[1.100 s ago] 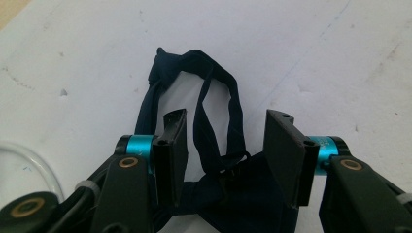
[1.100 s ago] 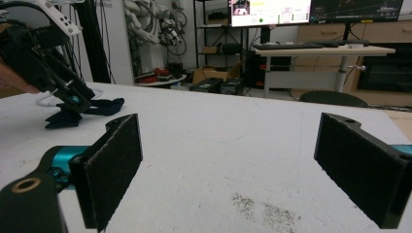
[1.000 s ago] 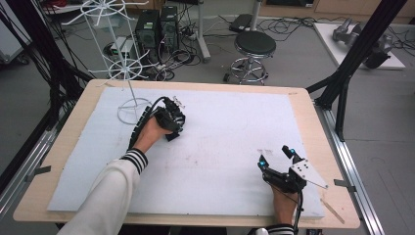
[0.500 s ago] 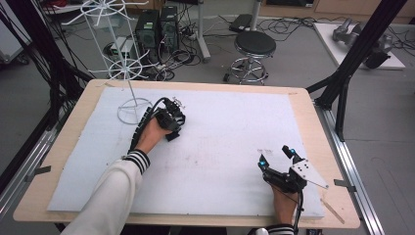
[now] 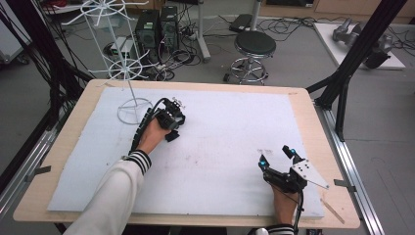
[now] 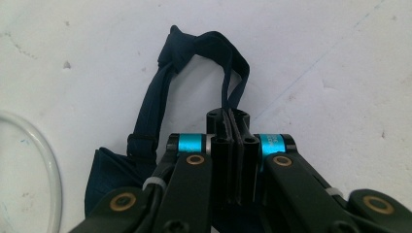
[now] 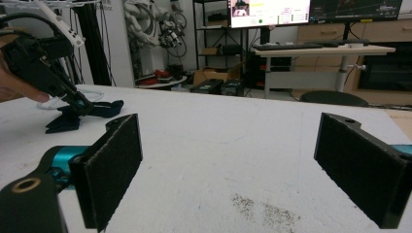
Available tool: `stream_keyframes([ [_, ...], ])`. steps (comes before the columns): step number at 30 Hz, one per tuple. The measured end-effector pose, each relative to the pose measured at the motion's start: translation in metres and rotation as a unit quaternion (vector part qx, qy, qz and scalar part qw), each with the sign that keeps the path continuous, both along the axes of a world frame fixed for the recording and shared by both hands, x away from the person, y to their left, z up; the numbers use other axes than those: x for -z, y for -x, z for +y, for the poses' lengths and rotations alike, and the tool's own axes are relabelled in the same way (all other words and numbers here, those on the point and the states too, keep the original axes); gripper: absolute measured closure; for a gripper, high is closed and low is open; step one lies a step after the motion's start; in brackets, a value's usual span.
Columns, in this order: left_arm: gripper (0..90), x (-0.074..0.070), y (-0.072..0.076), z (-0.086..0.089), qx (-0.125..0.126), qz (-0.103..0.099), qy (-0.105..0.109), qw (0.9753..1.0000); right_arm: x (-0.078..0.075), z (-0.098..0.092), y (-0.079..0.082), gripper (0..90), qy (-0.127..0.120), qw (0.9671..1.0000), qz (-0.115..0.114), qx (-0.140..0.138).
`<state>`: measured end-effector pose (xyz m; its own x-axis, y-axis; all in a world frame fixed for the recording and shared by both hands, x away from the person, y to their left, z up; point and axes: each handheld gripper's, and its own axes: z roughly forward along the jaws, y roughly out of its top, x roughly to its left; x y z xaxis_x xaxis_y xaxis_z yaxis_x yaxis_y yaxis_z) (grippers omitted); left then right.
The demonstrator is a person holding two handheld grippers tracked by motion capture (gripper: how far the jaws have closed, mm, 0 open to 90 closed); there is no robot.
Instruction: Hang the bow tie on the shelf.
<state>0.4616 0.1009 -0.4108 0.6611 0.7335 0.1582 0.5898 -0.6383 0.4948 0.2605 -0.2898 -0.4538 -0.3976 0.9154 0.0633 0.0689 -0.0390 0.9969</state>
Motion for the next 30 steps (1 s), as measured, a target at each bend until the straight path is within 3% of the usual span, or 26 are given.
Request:
stream_keyframes([
  [5, 87.8, -0.001, 0.001, 0.001, 0.005, -0.003, -0.002, 1.0000, 0.000, 0.000, 0.000, 9.3, 0.001, 1.0000, -0.002, 0.000],
  [15, 88.1, -0.004, 0.006, 0.003, 0.008, -0.022, 0.024, 0.9995, 0.000, 0.000, 0.000, 9.3, 0.001, 1.0000, -0.001, 0.001],
  [19, 88.1, -0.007, 0.011, 0.006, 0.012, -0.045, 0.051, 0.9976, 0.000, 0.000, 0.000, 9.3, 0.001, 1.0000, -0.001, 0.001],
  [30, 88.1, -0.015, 0.020, 0.014, 0.021, -0.083, 0.091, 0.9921, 0.000, 0.001, 0.000, 9.3, 0.002, 1.0000, 0.000, 0.001],
])
